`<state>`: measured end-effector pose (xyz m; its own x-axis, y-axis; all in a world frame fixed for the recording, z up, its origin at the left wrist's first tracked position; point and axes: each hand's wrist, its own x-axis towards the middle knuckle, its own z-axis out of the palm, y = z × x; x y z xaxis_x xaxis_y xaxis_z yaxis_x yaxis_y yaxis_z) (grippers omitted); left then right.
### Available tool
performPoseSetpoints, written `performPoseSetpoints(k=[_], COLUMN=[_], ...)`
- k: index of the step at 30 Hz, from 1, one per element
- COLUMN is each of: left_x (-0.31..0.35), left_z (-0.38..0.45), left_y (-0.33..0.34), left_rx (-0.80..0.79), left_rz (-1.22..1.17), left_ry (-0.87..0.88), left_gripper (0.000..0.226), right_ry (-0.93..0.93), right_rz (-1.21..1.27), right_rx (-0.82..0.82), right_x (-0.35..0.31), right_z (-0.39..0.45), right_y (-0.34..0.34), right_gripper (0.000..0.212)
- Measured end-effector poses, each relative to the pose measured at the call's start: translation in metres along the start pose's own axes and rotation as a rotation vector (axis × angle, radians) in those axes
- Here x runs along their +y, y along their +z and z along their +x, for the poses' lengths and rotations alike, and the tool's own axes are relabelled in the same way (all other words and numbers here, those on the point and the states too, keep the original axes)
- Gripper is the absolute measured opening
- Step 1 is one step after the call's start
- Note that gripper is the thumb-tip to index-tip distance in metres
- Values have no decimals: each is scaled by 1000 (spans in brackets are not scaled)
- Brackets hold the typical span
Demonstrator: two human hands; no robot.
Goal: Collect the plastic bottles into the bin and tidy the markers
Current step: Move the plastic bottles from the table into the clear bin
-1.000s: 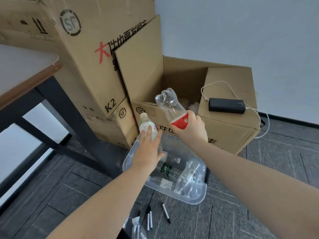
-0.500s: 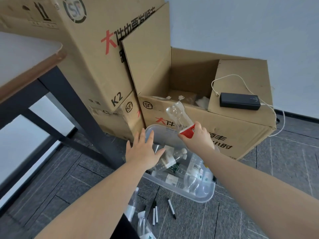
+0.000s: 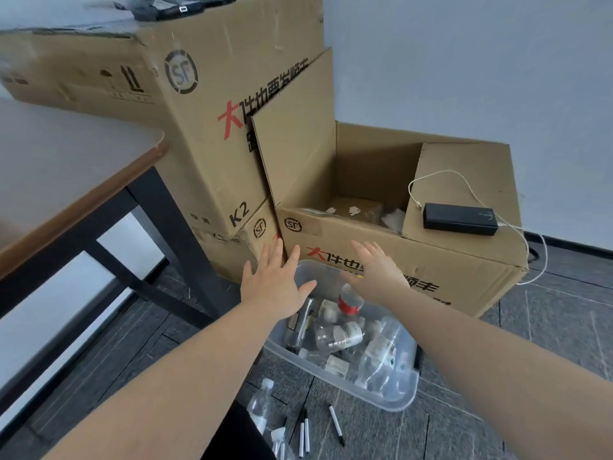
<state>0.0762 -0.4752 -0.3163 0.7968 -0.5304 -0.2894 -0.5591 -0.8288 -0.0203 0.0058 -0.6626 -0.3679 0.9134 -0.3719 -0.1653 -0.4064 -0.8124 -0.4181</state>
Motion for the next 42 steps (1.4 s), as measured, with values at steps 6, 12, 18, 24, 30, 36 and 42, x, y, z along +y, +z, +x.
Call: performPoseSetpoints(k=[6, 12, 18, 24, 30, 36, 42], left_x=[0, -10, -28, -62, -114, -180, -260], left_z=[-16, -45, -100, -165, -236, -305, -369], left_y=[-45, -96, -154, -201, -223, -223, -199], left_rx=[124, 288, 479, 634, 748, 777, 704], left_rz=[19, 45, 127, 155, 183, 211, 219], left_ry=[17, 3, -21, -136, -270, -463, -651], left_gripper=[77, 74, 73, 72, 70, 68, 67], right_ry=[-170, -246, -366, -530, -694, -847, -997], right_rz=[-165, -192, -187, -208, -242, -268, -279], right_rx=[79, 180, 292, 397, 463, 460, 400], right_x=[-25, -65, -129, -207, -290, -374, -458], right_z=[-10, -21, -48, -84, -127, -161, -181], right_y=[-43, -96, -147, -181, -190, -177, -134], right_gripper=[71, 69, 70, 69, 67, 67, 68])
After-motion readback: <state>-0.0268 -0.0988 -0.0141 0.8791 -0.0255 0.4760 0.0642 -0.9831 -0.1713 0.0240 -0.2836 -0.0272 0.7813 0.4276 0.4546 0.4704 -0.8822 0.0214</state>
